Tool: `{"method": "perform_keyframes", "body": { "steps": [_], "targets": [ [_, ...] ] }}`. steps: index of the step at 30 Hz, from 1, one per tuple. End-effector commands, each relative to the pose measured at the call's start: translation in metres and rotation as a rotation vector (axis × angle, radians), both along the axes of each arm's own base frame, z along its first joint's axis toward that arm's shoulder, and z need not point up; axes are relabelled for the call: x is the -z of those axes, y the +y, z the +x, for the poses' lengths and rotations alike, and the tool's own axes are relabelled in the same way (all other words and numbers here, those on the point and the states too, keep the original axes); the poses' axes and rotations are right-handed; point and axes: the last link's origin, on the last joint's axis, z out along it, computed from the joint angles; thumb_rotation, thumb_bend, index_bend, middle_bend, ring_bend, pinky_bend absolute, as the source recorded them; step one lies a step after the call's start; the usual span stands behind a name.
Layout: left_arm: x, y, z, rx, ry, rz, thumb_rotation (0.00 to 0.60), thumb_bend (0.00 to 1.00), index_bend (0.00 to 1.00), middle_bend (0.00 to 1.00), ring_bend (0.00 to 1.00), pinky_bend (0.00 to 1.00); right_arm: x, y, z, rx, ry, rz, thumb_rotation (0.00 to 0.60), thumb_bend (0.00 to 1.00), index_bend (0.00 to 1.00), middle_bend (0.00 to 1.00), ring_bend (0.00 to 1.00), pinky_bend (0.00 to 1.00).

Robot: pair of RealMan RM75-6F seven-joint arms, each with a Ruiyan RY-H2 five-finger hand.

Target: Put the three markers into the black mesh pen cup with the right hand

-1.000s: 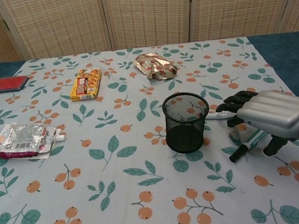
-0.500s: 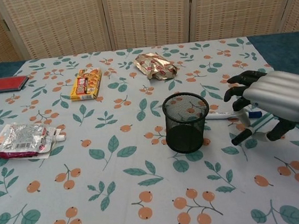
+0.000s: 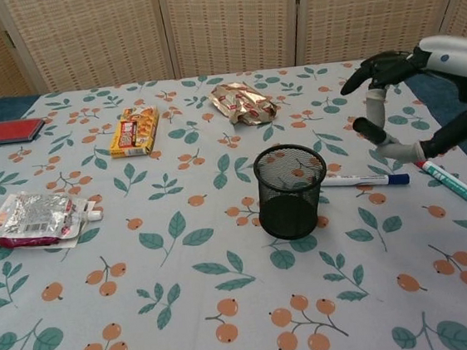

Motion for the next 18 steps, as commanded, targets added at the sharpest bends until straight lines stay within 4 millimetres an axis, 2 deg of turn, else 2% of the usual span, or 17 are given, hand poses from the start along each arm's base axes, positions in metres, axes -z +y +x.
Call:
{"method": "perform_keyframes", "body": {
  "steps": [1, 5, 8, 14, 18],
  "targets": [
    [-0.002, 0.000, -0.001, -0.002, -0.005, 0.004, 0.600, 0.40, 0.00, 0.16, 0.05, 0.26, 0.010, -0.007, 0.035, 0.022, -0.236, 0.039, 0.600, 0.28, 0.71, 0.18, 0.00, 0.00],
    [-0.005, 0.000, -0.001, -0.001, -0.016, 0.006, 0.600, 0.40, 0.00, 0.16, 0.05, 0.26, 0.025, -0.013, 0.057, 0.042, -0.332, 0.051, 0.600, 0.28, 0.71, 0.18, 0.00, 0.00],
    [-0.006, -0.001, -0.001, 0.001, -0.023, 0.007, 0.600, 0.40, 0.00, 0.16, 0.05, 0.26, 0.042, -0.017, 0.065, 0.071, -0.365, 0.068, 0.600, 0.28, 0.71, 0.18, 0.00, 0.00],
    [-0.011, -0.004, -0.001, 0.003, -0.031, 0.023, 0.600, 0.40, 0.00, 0.16, 0.05, 0.26, 0.073, -0.023, 0.065, 0.110, -0.333, 0.091, 0.600, 0.28, 0.71, 0.17, 0.00, 0.00],
    [-0.013, -0.004, -0.002, 0.001, -0.033, 0.025, 0.600, 0.40, 0.01, 0.16, 0.05, 0.26, 0.084, -0.026, 0.061, 0.120, -0.312, 0.081, 0.600, 0.28, 0.71, 0.17, 0.00, 0.00]
  ]
}}
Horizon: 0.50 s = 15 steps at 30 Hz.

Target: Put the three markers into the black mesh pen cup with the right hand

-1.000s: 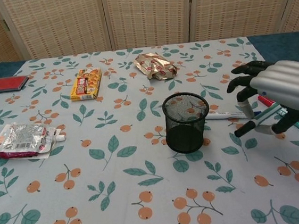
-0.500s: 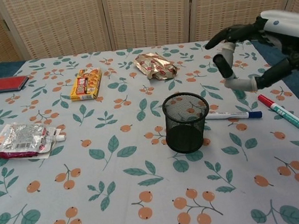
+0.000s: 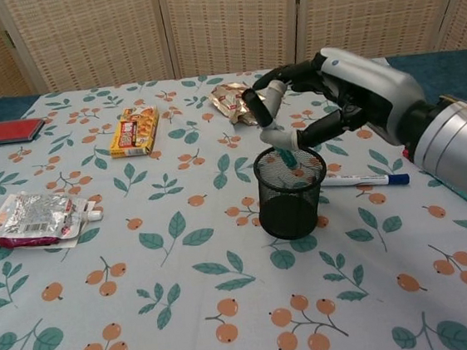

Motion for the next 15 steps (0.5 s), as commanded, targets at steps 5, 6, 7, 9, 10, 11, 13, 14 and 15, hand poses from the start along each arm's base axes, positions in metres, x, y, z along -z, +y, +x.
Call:
{"method": "perform_keyframes", "body": {
  "steps": [5, 6, 7, 9, 10, 11, 13, 14, 15],
  "targets": [
    [0.001, 0.001, 0.000, -0.005, 0.002, -0.004, 0.600, 0.40, 0.02, 0.16, 0.05, 0.26, 0.021, -0.005, -0.012, 0.014, 0.057, 0.018, 0.600, 0.27, 0.70, 0.15, 0.00, 0.00],
    [0.001, 0.001, -0.001, -0.006, 0.003, -0.004, 0.600, 0.40, 0.02, 0.16, 0.05, 0.26, 0.024, -0.005, -0.015, 0.012, 0.070, 0.032, 0.600, 0.26, 0.66, 0.13, 0.00, 0.00],
    [0.001, 0.001, -0.001, -0.006, 0.004, -0.005, 0.600, 0.40, 0.02, 0.16, 0.05, 0.26, 0.026, -0.005, -0.018, 0.010, 0.081, 0.049, 0.600, 0.25, 0.56, 0.08, 0.00, 0.00],
    [0.001, 0.002, -0.001, -0.006, 0.006, -0.006, 0.600, 0.40, 0.02, 0.16, 0.05, 0.26, 0.027, -0.007, -0.023, 0.004, 0.111, 0.067, 0.600, 0.23, 0.29, 0.02, 0.00, 0.00],
    [0.001, 0.002, -0.001, -0.007, 0.007, -0.006, 0.600, 0.40, 0.02, 0.16, 0.05, 0.26, 0.026, -0.007, -0.024, -0.001, 0.119, 0.063, 0.600, 0.22, 0.16, 0.01, 0.00, 0.00],
    [0.002, 0.002, -0.001, -0.007, 0.007, -0.007, 0.600, 0.40, 0.02, 0.16, 0.05, 0.26, 0.024, -0.008, -0.024, -0.006, 0.127, 0.056, 0.600, 0.21, 0.05, 0.00, 0.00, 0.00],
    [0.002, 0.003, -0.001, -0.009, 0.009, -0.010, 0.600, 0.40, 0.02, 0.16, 0.05, 0.26, 0.016, -0.009, -0.026, -0.015, 0.140, 0.040, 0.600, 0.21, 0.00, 0.00, 0.00, 0.00],
    [0.003, 0.003, -0.001, -0.009, 0.009, -0.011, 0.600, 0.40, 0.02, 0.16, 0.05, 0.26, 0.013, -0.009, -0.026, -0.020, 0.147, 0.033, 0.600, 0.20, 0.00, 0.00, 0.00, 0.00],
    [0.003, 0.004, -0.002, -0.010, 0.010, -0.013, 0.600, 0.40, 0.02, 0.16, 0.05, 0.26, 0.007, -0.009, -0.028, -0.026, 0.160, 0.023, 0.600, 0.20, 0.00, 0.00, 0.00, 0.00]
  ]
}}
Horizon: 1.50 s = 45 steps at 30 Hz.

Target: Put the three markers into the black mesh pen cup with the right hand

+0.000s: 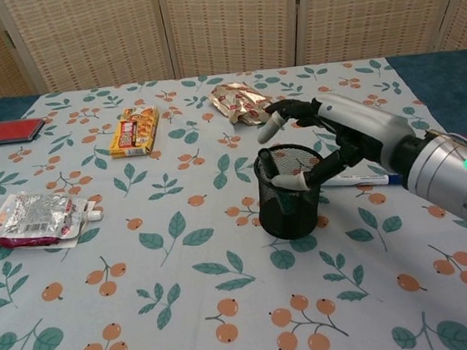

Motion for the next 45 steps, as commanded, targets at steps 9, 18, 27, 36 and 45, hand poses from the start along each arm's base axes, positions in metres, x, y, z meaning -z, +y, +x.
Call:
{"method": "perform_keyframes", "body": {
  "steps": [9, 18, 27, 36, 45],
  "targets": [
    [0.001, 0.001, 0.000, -0.004, 0.003, 0.005, 0.600, 0.40, 0.02, 0.16, 0.05, 0.26, -0.084, 0.004, -0.021, -0.053, 0.124, -0.150, 0.600, 0.19, 0.00, 0.00, 0.00, 0.00],
    [0.005, 0.003, 0.001, -0.001, 0.007, -0.008, 0.600, 0.40, 0.02, 0.16, 0.05, 0.26, -0.136, 0.007, -0.051, -0.072, 0.489, -0.249, 0.600, 0.22, 0.20, 0.00, 0.00, 0.00],
    [0.005, 0.004, 0.001, 0.000, 0.008, -0.008, 0.600, 0.40, 0.02, 0.16, 0.05, 0.26, -0.108, -0.008, -0.071, -0.031, 0.678, -0.164, 0.600, 0.25, 0.29, 0.00, 0.00, 0.00],
    [0.004, 0.003, 0.001, 0.005, 0.003, -0.011, 0.600, 0.40, 0.02, 0.16, 0.05, 0.26, -0.073, -0.026, -0.075, -0.021, 0.728, -0.113, 0.600, 0.26, 0.38, 0.00, 0.00, 0.00],
    [0.005, 0.003, 0.001, 0.009, -0.001, -0.017, 0.600, 0.40, 0.02, 0.16, 0.05, 0.26, -0.048, -0.042, -0.063, -0.001, 0.701, -0.116, 0.600, 0.26, 0.43, 0.01, 0.00, 0.00]
  ]
}}
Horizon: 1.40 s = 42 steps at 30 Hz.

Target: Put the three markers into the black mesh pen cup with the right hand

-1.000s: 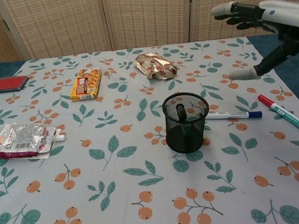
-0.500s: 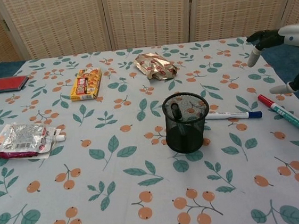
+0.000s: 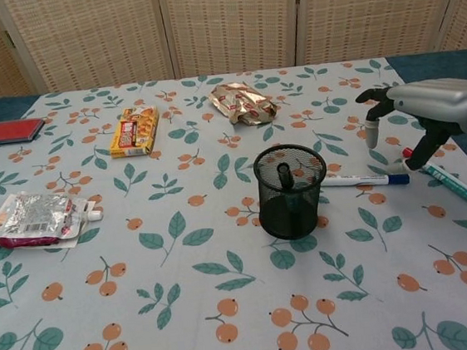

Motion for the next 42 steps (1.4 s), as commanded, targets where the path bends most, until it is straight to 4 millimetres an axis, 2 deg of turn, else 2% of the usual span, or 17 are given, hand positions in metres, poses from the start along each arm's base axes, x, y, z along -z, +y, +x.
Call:
{"method": "perform_keyframes", "body": {
  "steps": [1, 20, 42],
  "targets": [
    [0.000, 0.000, 0.000, 0.001, -0.002, -0.001, 0.600, 0.40, 0.02, 0.16, 0.05, 0.26, 0.009, -0.006, 0.008, 0.006, -0.020, -0.004, 0.600, 0.26, 0.43, 0.01, 0.00, 0.00],
    [-0.005, -0.001, -0.001, 0.007, -0.023, 0.002, 0.600, 0.40, 0.02, 0.16, 0.05, 0.26, 0.051, -0.020, 0.024, 0.047, -0.010, 0.017, 0.600, 0.27, 0.45, 0.02, 0.00, 0.00],
    [-0.008, -0.001, -0.001, 0.011, -0.026, 0.008, 0.600, 0.40, 0.02, 0.16, 0.05, 0.26, 0.068, -0.028, 0.021, 0.075, 0.007, 0.043, 0.600, 0.28, 0.47, 0.03, 0.00, 0.00]
  ]
}}
